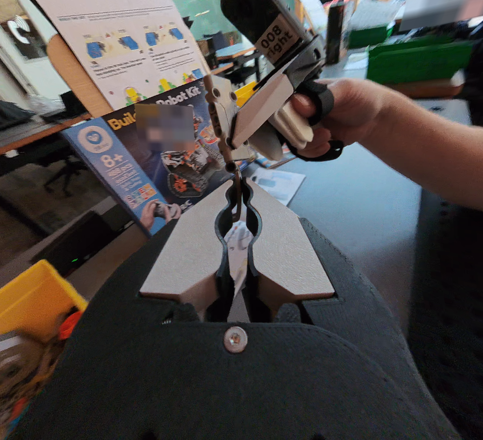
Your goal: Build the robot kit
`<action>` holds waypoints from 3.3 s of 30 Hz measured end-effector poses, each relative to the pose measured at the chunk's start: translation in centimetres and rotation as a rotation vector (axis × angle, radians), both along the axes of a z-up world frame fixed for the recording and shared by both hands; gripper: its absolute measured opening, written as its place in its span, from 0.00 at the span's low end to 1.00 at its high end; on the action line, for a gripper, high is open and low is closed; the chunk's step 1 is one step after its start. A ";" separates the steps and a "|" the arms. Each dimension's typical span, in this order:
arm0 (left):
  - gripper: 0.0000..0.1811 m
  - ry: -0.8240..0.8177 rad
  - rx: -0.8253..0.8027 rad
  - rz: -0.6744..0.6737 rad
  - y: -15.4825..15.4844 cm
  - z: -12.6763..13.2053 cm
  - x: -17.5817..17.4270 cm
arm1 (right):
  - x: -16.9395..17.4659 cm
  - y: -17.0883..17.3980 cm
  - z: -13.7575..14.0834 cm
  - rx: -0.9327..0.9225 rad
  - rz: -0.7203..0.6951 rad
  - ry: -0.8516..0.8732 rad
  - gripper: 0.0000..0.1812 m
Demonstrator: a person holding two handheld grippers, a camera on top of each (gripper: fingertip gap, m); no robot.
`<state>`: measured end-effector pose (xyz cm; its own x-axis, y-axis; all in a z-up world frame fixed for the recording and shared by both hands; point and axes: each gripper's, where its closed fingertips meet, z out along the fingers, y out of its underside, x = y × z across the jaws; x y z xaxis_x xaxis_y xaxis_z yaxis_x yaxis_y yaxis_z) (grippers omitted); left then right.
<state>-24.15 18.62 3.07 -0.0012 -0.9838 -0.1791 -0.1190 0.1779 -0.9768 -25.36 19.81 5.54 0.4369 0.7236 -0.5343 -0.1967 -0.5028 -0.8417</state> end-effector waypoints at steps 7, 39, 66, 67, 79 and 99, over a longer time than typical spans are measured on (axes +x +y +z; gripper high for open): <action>0.04 0.196 0.432 0.287 1.5 -1.5 -0.1 | 0.4 0.6 -1.5 -0.069 -0.028 0.073 0.04; 0.03 0.191 0.129 0.165 0.9 -1.5 -1.1 | 1.4 -0.1 -2.9 0.877 -0.284 -1.067 0.49; 0.03 0.644 0.028 0.009 -0.9 -8.4 -1.6 | -0.5 0.9 -10.8 1.002 -0.112 -1.659 0.07; 0.04 0.654 0.045 0.007 -0.9 -8.6 -1.6 | -0.5 1.0 -11.0 1.000 -0.108 -1.672 0.07; 0.03 0.372 0.067 0.263 3.3 -5.2 -1.4 | 1.8 1.9 -4.1 0.584 -0.432 -0.804 0.44; 0.03 0.522 0.117 0.286 0.7 -10.3 -0.5 | 3.0 0.2 -12.4 0.180 -0.573 -0.637 0.32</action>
<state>-24.67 19.28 -7.19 0.1434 -0.9319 -0.3330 -0.6366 0.1708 -0.7521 -22.39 20.02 -6.82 0.9356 0.3513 0.0363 0.1562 -0.3196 -0.9346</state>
